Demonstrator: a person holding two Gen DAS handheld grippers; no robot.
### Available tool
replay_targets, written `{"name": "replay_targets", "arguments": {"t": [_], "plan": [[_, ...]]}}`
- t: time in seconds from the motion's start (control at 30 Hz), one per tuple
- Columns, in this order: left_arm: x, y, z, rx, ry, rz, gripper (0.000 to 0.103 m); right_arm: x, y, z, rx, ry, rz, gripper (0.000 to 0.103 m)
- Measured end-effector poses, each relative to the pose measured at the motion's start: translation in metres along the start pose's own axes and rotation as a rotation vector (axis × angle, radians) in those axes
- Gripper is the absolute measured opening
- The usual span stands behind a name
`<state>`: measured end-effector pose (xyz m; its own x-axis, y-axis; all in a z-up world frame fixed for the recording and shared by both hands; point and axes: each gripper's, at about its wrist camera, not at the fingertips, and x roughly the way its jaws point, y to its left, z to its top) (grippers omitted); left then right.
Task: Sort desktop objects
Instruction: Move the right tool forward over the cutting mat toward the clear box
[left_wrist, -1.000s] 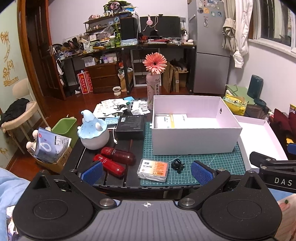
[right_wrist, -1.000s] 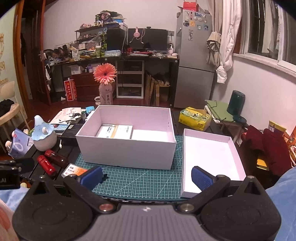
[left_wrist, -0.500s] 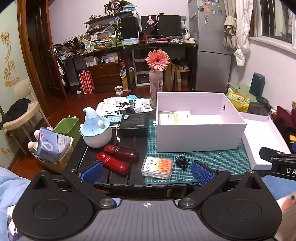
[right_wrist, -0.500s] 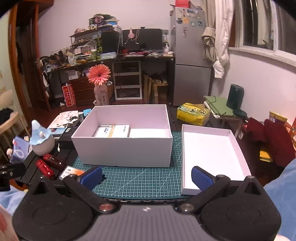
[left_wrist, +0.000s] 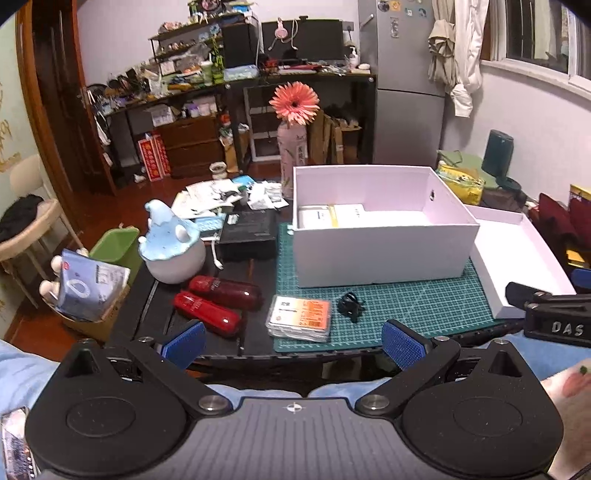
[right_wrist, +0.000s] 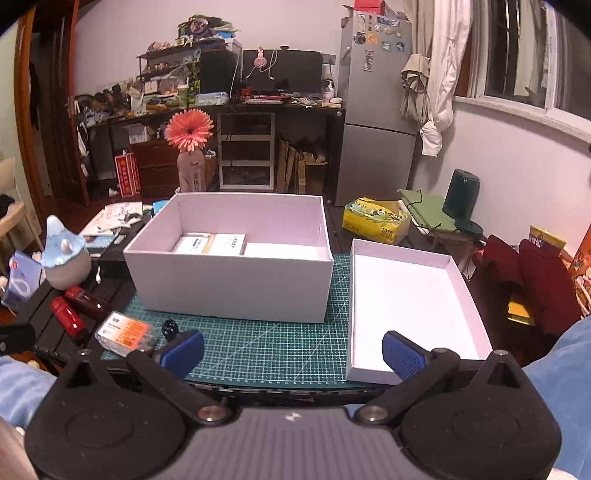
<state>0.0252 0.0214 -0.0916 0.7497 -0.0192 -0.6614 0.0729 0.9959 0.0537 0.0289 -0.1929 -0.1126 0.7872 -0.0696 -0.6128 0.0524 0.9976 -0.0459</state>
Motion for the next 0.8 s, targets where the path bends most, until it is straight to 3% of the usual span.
{"name": "replay_targets", "arguments": {"t": [0.23, 0.4, 0.6, 0.8], "plan": [[0.002, -0.003, -0.003, 0.006, -0.015, 0.007, 0.103, 0.006, 0.001, -0.006, 0.001, -0.004, -0.019, 0.103], [0.006, -0.002, -0.004, -0.023, 0.012, -0.040, 0.103, 0.012, 0.002, -0.010, 0.004, 0.030, -0.007, 0.103], [0.012, -0.004, -0.008, -0.015, 0.012, -0.016, 0.103, 0.014, 0.000, -0.016, 0.036, 0.031, 0.026, 0.103], [0.015, -0.005, -0.012, -0.011, 0.014, -0.046, 0.103, 0.018, 0.000, -0.019, 0.037, 0.061, 0.034, 0.103]]}}
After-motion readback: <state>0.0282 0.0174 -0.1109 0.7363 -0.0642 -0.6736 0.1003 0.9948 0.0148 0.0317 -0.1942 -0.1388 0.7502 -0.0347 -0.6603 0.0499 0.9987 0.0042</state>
